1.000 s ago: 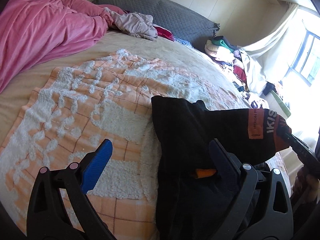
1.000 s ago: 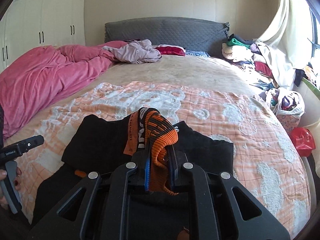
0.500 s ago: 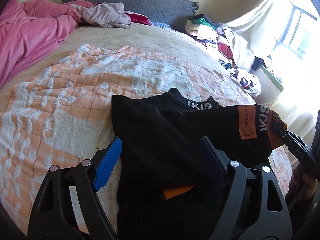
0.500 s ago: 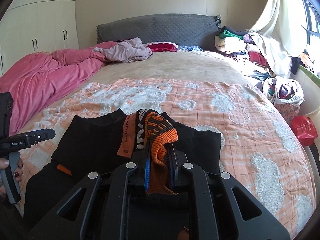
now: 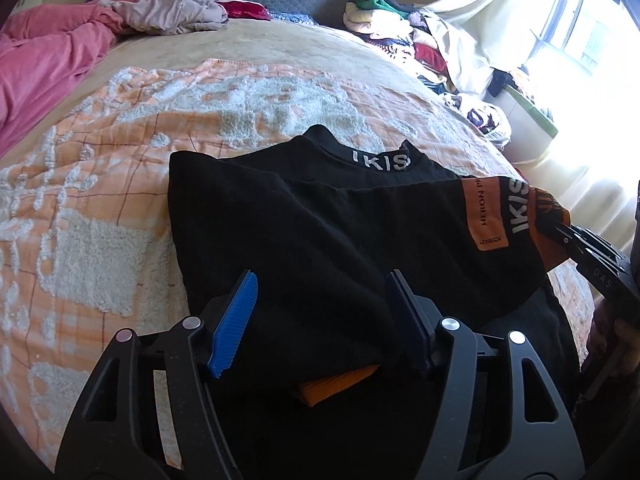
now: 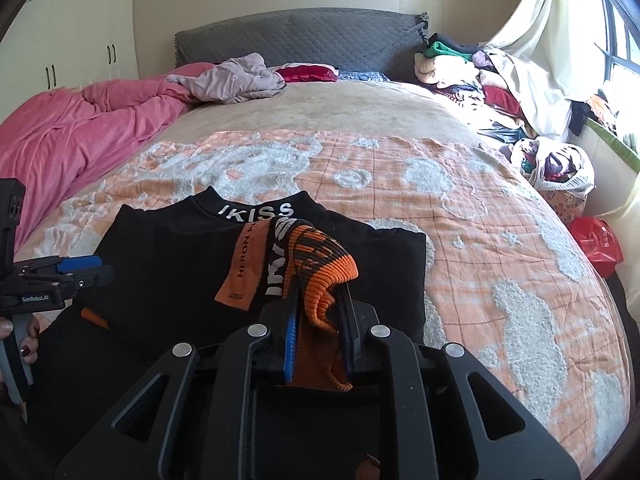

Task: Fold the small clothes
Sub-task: 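Carry the orange cuff across the body toward the collar with the right tool, then lay the cuff on the sweatshirt body and open the right tool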

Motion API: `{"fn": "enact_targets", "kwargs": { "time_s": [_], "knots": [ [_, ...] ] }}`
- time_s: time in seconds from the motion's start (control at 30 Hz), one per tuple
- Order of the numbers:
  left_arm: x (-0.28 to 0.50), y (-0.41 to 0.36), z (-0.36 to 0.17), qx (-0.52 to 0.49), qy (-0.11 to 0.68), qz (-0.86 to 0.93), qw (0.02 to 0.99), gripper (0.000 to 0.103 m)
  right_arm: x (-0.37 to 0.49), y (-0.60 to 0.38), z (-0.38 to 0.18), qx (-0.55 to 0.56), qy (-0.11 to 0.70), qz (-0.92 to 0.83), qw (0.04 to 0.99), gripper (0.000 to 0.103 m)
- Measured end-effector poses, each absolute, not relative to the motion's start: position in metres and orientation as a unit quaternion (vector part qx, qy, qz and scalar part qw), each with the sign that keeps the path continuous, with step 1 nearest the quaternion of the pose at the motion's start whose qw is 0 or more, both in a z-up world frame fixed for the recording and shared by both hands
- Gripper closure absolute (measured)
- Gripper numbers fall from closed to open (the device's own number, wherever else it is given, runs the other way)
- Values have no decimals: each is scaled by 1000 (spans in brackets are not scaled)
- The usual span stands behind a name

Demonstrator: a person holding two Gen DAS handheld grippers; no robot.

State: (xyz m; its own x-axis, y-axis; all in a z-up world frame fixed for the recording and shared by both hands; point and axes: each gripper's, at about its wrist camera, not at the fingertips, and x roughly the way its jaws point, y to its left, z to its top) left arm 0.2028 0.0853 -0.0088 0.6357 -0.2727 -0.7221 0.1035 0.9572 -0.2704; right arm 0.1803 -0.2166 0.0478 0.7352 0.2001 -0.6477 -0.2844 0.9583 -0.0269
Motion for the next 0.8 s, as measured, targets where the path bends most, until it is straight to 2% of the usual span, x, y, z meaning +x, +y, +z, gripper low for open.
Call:
{"fn": "enact_targets", "kwargs": {
  "time_s": [0.13, 0.2, 0.27, 0.4, 0.47, 0.57, 0.7, 0.8],
  "knots": [
    [202, 79, -10, -89, 412, -111, 900, 45, 184, -222, 42, -60, 348, 108, 929, 78],
    [203, 78, -15, -86, 420, -109, 897, 47, 185, -227, 42, -54, 347, 96, 931, 70],
    [204, 79, -18, -89, 427, -109, 893, 48, 183, -228, 43, -59, 340, 87, 934, 67],
    [206, 78, -22, -83, 442, -101, 888, 48, 181, -218, 39, -67, 343, 112, 930, 64],
    [205, 77, -24, -80, 444, -99, 887, 48, 182, -206, 34, -69, 355, 142, 921, 62],
    [205, 77, -24, -78, 447, -97, 886, 48, 186, -186, 23, -72, 385, 175, 903, 54],
    [204, 79, -26, -85, 451, -100, 883, 48, 197, -176, -3, -116, 438, 144, 880, 54],
    [204, 81, -26, -92, 452, -101, 882, 48, 202, -193, -12, -79, 453, 149, 875, 52]
  ]
}}
